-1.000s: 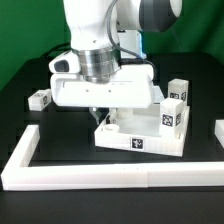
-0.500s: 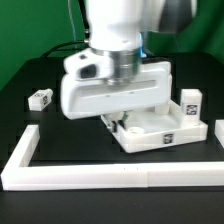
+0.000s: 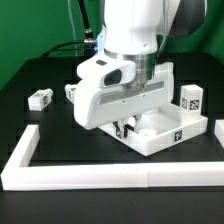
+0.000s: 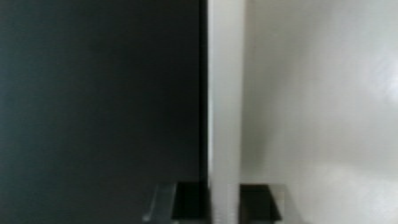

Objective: Assemble square table

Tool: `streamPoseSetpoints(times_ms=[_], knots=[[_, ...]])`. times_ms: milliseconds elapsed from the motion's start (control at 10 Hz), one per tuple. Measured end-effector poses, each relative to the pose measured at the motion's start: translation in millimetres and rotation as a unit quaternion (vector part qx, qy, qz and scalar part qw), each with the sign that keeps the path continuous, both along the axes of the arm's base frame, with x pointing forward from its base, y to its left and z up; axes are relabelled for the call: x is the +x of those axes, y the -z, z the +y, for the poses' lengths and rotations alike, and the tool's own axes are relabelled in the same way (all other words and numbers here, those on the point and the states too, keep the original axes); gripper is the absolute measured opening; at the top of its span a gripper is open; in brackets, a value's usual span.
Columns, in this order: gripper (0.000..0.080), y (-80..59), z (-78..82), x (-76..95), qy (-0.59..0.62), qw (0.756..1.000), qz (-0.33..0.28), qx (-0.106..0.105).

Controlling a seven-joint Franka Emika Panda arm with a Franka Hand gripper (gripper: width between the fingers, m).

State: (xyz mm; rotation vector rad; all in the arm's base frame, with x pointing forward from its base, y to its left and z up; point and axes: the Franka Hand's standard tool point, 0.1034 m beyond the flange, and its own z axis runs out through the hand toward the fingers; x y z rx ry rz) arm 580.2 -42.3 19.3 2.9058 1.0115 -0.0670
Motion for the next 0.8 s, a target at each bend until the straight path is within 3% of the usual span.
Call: streamPoseSetpoints(times_ms=[200, 400, 500, 800], knots=[[0.0063, -6.1, 14.2, 30.0, -0.138, 0.990, -0.015, -0.015], [0.0063, -5.3, 45.5, 62.2, -0.268, 0.963, -0.026, -0.033], [0.0064, -6.9, 53.2, 63.3, -0.290, 0.955, -0.034, -0.040], [0.0064, -6.0, 45.1, 61.6, -0.301, 0.952, -0.029, -0.040]])
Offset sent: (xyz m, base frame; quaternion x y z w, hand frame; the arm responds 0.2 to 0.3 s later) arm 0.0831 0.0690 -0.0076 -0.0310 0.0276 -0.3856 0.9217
